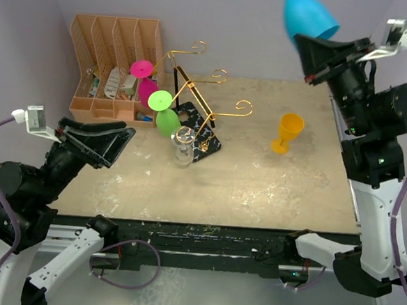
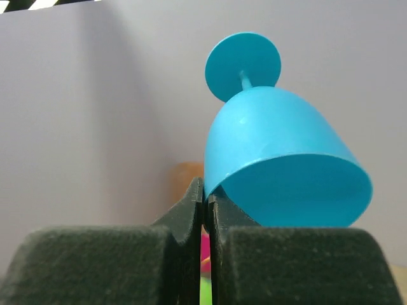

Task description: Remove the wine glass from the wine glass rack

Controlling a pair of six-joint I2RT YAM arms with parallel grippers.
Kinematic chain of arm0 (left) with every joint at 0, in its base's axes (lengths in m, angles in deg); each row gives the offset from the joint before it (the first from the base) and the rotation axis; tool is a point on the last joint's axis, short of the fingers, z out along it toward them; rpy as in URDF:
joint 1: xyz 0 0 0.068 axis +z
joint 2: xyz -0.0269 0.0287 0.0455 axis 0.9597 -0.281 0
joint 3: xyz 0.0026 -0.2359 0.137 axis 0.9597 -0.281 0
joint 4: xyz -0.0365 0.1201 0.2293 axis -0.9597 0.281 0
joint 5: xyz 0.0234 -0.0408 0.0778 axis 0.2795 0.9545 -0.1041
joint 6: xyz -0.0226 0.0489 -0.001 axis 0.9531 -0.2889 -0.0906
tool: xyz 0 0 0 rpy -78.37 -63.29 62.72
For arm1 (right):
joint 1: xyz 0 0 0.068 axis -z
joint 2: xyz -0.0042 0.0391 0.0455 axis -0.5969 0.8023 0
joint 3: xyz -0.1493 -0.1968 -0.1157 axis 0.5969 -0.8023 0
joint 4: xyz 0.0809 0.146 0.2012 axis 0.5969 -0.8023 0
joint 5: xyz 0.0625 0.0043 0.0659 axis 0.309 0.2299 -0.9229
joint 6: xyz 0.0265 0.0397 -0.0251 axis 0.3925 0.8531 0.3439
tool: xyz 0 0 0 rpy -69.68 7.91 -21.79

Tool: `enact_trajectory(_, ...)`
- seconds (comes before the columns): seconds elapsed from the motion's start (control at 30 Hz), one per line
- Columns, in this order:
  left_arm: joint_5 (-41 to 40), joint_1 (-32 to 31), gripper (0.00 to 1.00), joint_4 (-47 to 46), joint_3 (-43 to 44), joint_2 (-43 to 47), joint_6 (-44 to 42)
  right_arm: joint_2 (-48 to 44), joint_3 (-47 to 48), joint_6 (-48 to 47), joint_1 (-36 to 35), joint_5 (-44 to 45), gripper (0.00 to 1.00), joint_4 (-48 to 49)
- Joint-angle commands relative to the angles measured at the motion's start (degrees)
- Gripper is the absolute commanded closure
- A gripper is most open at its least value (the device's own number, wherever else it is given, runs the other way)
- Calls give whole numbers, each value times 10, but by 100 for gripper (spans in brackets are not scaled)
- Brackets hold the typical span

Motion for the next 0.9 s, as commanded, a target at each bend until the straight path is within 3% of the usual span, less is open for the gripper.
enact_trajectory(0.0,-52,-1,27,156,46,-51,-112,104,119,-148,11,384,100,-310)
enact_trajectory(0.07,-53,-1,29,195,64,-77,-132,162,157,-152,34,431,100,-366)
enact_trajectory(0.17,-56,-1,31,238,79,-105,-158,231,213,-133,104,397,100,-443)
enact_trajectory(0.3,-75,-1,31,293,94,-129,-186,288,225,-122,186,346,100,-478)
enact_trajectory(0.57,-111,-1,31,334,95,-145,-214,295,122,-133,241,376,100,-481)
enact_trajectory(0.87,-123,-1,28,376,114,-172,-238,296,25,-122,262,322,100,-449)
